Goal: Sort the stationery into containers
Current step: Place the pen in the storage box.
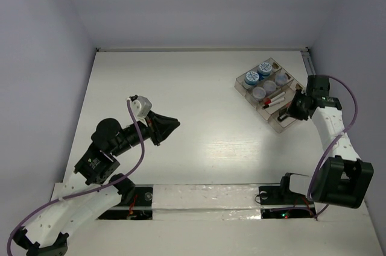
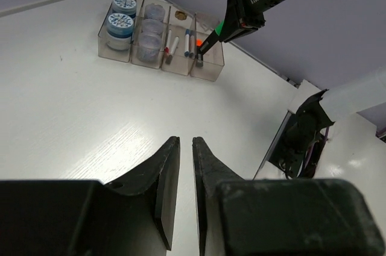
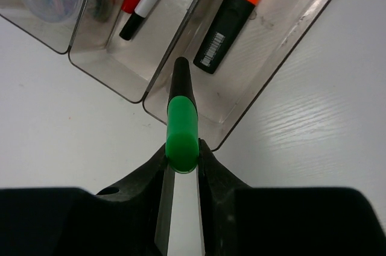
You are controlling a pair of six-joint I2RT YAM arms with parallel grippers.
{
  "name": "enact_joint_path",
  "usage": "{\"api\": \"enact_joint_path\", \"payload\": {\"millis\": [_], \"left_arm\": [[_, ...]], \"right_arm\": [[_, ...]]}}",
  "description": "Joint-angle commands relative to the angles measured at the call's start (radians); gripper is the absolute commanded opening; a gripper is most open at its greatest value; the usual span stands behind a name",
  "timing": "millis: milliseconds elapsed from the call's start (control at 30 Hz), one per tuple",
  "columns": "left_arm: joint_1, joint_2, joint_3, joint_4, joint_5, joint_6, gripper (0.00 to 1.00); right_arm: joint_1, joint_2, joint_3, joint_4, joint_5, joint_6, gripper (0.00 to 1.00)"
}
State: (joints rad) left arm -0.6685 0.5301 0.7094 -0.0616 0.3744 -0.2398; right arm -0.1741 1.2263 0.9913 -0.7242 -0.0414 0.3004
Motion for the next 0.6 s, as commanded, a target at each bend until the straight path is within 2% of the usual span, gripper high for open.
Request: {"api": "enact_joint_path", "payload": {"millis": [0,133,233,467,500,567], "left_arm": [[-0.006,0.005,0.038,0.025,-0.012,0.011,0.12],[-0.006,0.008,0.036,0.023,-0.023,0.010,0.13],[-0.006,0.011,0.036,0.025,-0.023,0.011,0.13],[-0.006,0.015,0.035,0.028,-0.028,0.010,0.13],[-0.006,0.015,0.035,0.026,-0.029,0.010,0.13],[-0.006,0.016,0.033,0.026,-0.029,0.010,0.13]], "right_arm": [[-0.030,0.030,0.059,0.049,-0.152,-0.026,0.00],[-0.039,0.081,0.060,0.052,-0.198,-0.023,0.00],[-0.073,0.099,0.070,0.046,-0.158,-0.015,0.00],[-0.116,0.192,0.092,0.049,-0.192,-0.023,0.00],[-0.116,0.202,0.093,0.057,-0.184,-0.020,0.02],[-0.125,0.222,0.099,0.066,-0.167,-0.007,0.15]]}}
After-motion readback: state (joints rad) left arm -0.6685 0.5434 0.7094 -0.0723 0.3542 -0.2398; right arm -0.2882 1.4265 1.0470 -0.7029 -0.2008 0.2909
